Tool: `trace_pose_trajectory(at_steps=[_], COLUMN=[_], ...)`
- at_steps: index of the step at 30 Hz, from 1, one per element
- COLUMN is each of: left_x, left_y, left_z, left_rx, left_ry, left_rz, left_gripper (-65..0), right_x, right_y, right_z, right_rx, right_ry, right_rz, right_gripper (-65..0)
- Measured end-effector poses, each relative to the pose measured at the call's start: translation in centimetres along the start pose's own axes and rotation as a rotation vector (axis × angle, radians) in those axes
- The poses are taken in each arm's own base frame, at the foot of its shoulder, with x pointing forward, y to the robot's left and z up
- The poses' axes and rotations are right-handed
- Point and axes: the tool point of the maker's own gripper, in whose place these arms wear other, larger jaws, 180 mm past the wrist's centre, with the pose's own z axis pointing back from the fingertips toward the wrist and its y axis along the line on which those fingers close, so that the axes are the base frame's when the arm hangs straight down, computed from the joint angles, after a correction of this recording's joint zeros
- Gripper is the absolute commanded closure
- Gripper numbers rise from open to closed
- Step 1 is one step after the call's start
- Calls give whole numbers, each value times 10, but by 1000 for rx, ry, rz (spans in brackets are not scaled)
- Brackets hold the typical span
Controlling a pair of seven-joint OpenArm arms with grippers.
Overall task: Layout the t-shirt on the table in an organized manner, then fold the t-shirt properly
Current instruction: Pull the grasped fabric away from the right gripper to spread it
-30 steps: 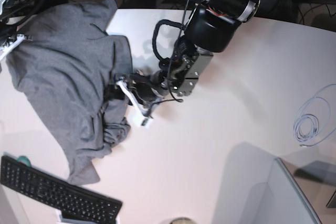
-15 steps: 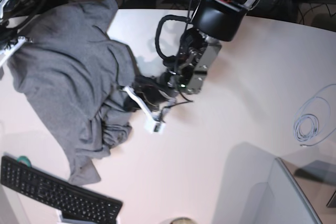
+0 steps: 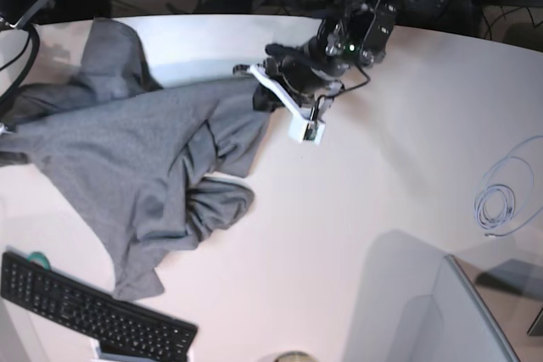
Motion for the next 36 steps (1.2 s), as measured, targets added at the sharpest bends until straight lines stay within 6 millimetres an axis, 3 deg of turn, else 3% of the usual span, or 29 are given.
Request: trace_pose_trajectory(at_steps=[3,8,12,13,14,16,18,21,24,27,30,34,36], left_x=[-9,-47,-61,-60,-61,-55,-49,-47,-34,-1,28,40,40], left_y=[-5,-22,-11,-3,6,13,10,11,29,37,32,49,53], left_z=[3,9,16,18,21,28,36,46,49,39,20,-14,-30], left_rx=[-8,-52,-26,-8,16,37,32,34,81,87,16,-24,-9], left_ry=[7,96,121,118,117,96,69,54,23,-36,-90,-49,-15], left_rz=[21,-22,7,17,24,24,28,48,49,22,116,268,265], left_gripper=[0,0,0,-16,-109,-316,-467,-615,-632,-632,-630,-630,-630], right_x=[-4,-14,-23,-25,-27,-29,-27,-25,-28,-34,-29,-30,-30], right_y=[-1,4,7,9,11,11,11,10,9,10,9,10,9], right_z=[0,-11,-18,-21,-22,-23,-23,-23,-24,-24,-24,-25,-25], right_rx=[-5,22,39,48,54,56,55,52,48,49,48,49,47], right_ry=[9,47,81,87,94,102,96,82,79,93,66,68,68], right_rz=[-6,-21,-26,-29,-30,-30,-29,-28,-21,-18,-19,-18,-18], right_gripper=[0,0,0,0,0,0,0,0,0,0,0,0,0])
